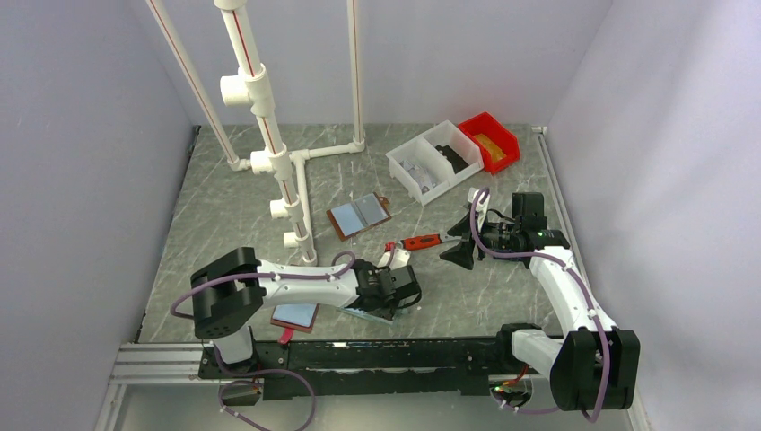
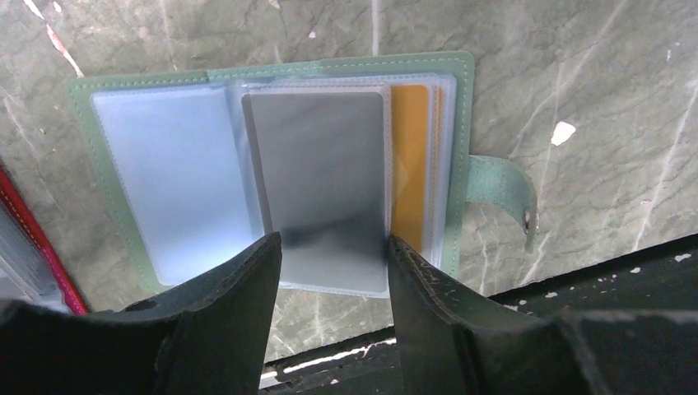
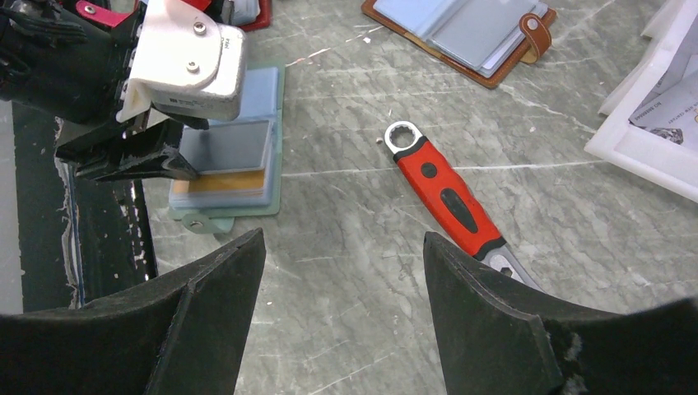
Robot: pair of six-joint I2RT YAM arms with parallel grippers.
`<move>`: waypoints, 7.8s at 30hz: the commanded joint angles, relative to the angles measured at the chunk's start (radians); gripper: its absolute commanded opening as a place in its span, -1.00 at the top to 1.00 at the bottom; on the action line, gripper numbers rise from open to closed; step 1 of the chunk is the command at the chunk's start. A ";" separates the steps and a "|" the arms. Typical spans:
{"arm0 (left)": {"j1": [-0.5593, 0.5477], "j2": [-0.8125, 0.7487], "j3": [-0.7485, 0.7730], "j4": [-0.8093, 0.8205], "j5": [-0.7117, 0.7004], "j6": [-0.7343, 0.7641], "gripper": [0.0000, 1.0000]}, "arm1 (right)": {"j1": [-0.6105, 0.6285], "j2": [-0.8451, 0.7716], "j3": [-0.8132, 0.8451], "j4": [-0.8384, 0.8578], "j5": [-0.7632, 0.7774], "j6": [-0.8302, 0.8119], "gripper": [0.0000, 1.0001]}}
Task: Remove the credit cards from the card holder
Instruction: Remove the credit card from the card holder.
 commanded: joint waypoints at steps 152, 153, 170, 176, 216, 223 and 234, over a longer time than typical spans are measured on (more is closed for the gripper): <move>0.200 -0.373 -0.764 1.576 0.244 -0.175 1.00 | 0.315 0.567 0.033 0.365 -0.295 0.761 0.14; 0.199 -0.368 -0.765 1.585 0.244 -0.175 1.00 | 0.315 0.569 0.034 0.365 -0.306 0.760 0.18; 0.198 -0.359 -0.766 1.564 0.227 -0.200 1.00 | 0.324 0.573 0.058 0.345 -0.399 0.729 0.82; 0.198 -0.402 -0.802 1.555 0.193 -0.223 0.64 | 0.322 0.570 0.079 0.294 -0.387 0.672 1.00; 0.209 -0.485 -0.846 1.461 0.207 -0.245 0.26 | 0.317 0.604 0.085 0.270 -0.431 0.631 1.00; 0.213 -0.441 -0.835 1.532 0.227 -0.235 0.28 | 0.320 0.616 0.086 0.268 -0.428 0.631 1.00; 0.217 -0.441 -0.912 1.624 0.197 -0.272 1.00 | 0.320 0.652 0.114 0.193 -0.375 0.570 1.00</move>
